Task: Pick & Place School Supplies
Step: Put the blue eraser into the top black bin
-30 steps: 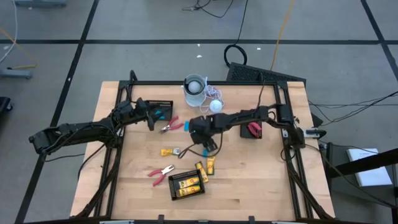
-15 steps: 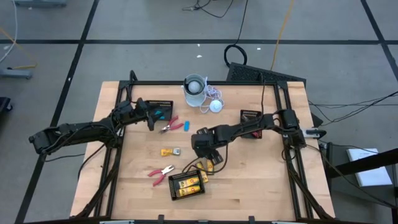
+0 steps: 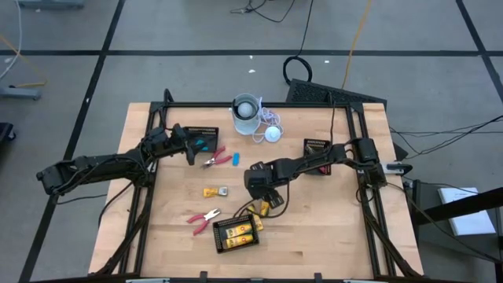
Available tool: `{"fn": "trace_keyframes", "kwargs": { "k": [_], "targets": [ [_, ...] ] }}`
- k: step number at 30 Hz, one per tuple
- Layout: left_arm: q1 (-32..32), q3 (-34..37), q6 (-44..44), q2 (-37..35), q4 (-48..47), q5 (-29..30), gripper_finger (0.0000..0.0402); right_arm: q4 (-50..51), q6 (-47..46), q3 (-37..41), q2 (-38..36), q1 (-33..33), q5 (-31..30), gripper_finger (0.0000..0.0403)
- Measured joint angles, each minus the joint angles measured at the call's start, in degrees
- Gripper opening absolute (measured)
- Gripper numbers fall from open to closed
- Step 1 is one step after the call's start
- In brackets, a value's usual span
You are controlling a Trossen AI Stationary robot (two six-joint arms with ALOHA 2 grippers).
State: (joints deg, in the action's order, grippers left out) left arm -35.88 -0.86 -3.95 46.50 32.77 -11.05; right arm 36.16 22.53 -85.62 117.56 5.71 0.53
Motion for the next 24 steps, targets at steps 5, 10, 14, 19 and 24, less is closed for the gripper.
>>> {"fn": "trace_keyframes", "kwargs": {
  "k": [5, 10, 14, 19, 24],
  "targets": [
    [0.02, 0.00, -0.14, 0.00, 0.00, 0.00, 0.0271, -1.99, 1.92, 0.72, 0.00, 0.77, 0.83, 0.0228],
    [0.00, 0.00, -0.24, 0.00, 0.02, 0.00, 0.0271, -2.80, 2.47, 0.76, 0.02, 1.25, 1.01, 0.0228],
    [0.00, 0.00, -0.28, 0.00, 0.04, 0.00, 0.0271, -4.04, 4.20, 0.83, 0.15, 1.62, 1.03, 0.0218],
    [0.00, 0.00, -0.31, 0.00, 0.03, 0.00, 0.0271, -5.00, 4.38, 0.83, 0.20, 2.24, 1.12, 0.0202],
    [0.02, 0.00, -0.35, 0.00, 0.02, 0.00, 0.0271, -5.51, 4.29, 0.83, 0.63, 2.24, 1.02, 0.0175]
  ]
}}
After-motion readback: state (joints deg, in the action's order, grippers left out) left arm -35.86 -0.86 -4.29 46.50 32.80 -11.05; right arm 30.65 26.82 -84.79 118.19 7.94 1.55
